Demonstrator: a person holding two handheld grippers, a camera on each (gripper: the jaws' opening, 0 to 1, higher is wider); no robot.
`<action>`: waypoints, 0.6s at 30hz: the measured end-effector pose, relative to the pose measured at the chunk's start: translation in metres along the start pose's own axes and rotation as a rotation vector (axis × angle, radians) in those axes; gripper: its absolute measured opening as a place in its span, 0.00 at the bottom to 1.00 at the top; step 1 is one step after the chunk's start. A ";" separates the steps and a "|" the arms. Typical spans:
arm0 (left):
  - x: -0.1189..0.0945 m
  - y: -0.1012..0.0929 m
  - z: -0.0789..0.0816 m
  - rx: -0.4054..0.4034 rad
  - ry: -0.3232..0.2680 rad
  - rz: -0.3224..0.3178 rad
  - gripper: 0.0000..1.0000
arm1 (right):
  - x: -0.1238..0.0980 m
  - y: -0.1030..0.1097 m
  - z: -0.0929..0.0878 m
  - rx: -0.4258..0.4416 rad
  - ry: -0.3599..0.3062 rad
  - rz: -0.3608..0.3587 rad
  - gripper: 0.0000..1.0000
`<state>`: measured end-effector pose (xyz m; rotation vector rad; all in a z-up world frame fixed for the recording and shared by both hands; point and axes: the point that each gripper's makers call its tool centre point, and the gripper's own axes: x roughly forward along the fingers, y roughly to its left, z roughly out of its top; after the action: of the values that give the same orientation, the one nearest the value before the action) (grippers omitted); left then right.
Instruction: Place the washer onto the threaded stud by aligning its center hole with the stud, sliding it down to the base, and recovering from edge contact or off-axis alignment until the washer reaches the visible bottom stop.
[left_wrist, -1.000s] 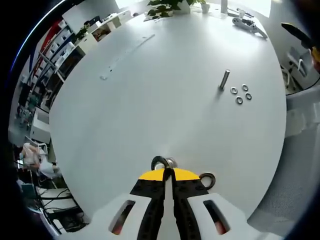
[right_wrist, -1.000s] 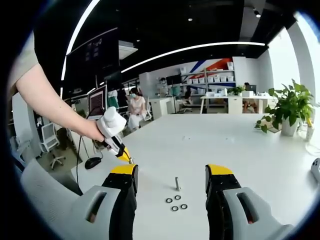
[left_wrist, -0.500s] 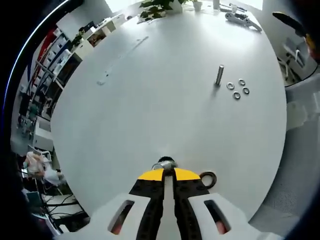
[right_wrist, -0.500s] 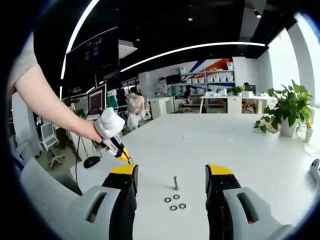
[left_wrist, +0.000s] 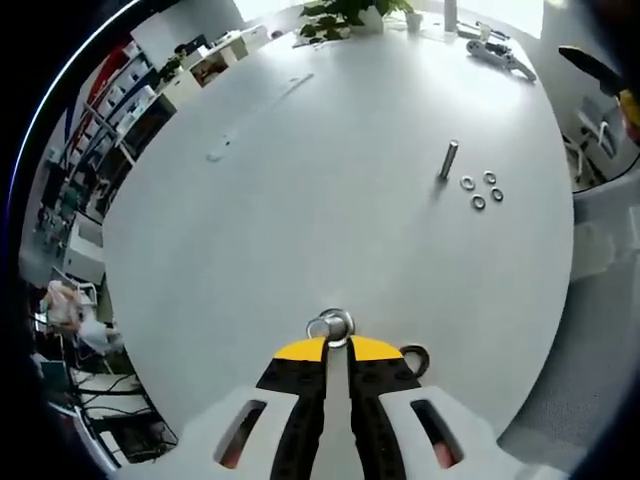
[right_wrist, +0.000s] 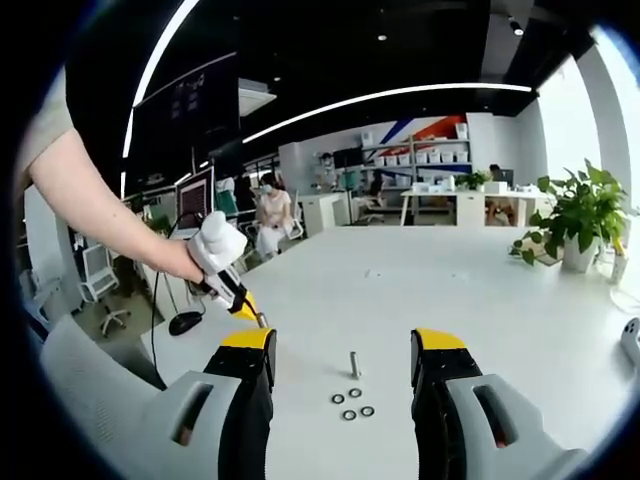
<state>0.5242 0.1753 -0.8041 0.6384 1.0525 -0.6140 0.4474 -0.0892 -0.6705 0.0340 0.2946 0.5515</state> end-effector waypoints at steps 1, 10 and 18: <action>0.000 0.000 0.000 -0.006 -0.005 0.001 0.05 | 0.000 0.000 -0.001 -0.001 0.005 0.002 0.57; -0.007 0.000 0.005 -0.088 -0.068 0.008 0.06 | 0.001 0.004 -0.001 -0.008 0.005 0.012 0.57; -0.026 -0.013 0.008 -0.115 -0.141 0.059 0.07 | 0.002 0.006 -0.004 0.008 0.012 0.026 0.57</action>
<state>0.5106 0.1648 -0.7796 0.5158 0.9269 -0.5354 0.4453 -0.0833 -0.6739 0.0422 0.3087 0.5767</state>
